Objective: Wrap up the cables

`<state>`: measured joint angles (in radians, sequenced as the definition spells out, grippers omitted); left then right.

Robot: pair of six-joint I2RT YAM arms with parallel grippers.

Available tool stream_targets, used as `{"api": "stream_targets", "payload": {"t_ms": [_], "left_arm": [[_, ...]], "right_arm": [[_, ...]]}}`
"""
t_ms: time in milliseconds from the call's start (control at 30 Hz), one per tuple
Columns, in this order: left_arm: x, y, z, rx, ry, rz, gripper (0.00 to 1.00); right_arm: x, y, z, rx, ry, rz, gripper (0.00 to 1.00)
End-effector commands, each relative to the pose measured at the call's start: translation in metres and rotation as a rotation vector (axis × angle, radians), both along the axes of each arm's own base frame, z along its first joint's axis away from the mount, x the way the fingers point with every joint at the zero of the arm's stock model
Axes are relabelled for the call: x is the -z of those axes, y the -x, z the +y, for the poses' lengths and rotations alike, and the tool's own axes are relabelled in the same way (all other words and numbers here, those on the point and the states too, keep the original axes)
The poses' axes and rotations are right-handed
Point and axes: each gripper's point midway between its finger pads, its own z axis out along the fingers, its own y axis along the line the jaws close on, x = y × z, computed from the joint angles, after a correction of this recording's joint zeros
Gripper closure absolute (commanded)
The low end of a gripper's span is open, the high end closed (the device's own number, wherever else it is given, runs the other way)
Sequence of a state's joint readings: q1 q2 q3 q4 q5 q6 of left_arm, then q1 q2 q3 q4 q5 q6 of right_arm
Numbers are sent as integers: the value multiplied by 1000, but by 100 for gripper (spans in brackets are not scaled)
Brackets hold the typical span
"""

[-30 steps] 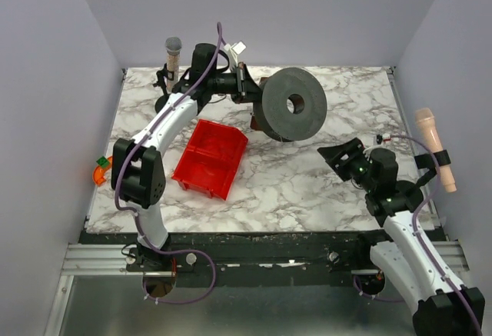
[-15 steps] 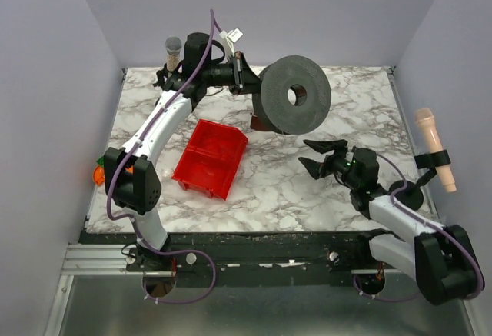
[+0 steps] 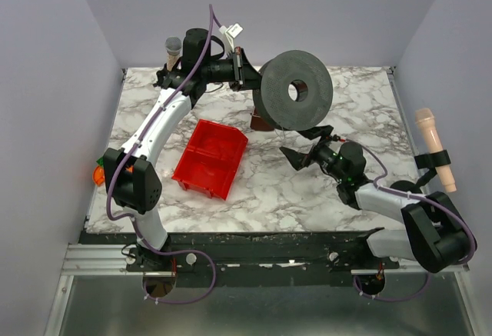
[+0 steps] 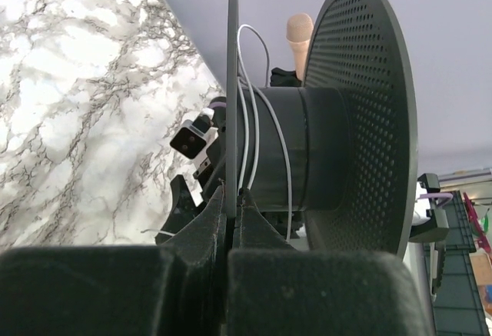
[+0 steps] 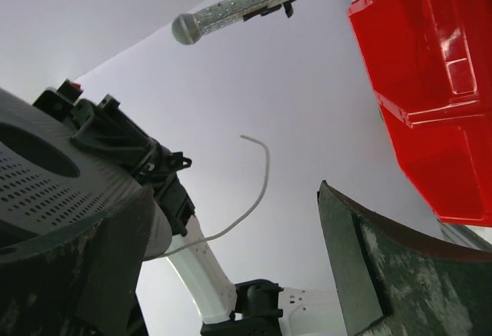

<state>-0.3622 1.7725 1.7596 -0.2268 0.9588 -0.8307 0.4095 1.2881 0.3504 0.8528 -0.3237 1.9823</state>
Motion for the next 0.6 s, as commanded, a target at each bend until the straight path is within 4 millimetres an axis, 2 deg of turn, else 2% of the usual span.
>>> {"api": "stream_targets", "payload": {"t_ms": [0, 67, 233, 567], "left_arm": [[-27, 8, 0, 24, 35, -65, 100], [-28, 7, -1, 24, 37, -67, 100], [-29, 7, -1, 19, 37, -65, 100], [-30, 4, -5, 25, 46, -62, 100]], "right_arm": [[-29, -8, 0, 28, -134, 6, 6], [-28, -9, 4, 24, -152, 11, 9], [-32, -12, 11, 16, -172, -2, 24], [-35, -14, 26, 4, -231, 6, 42]]}}
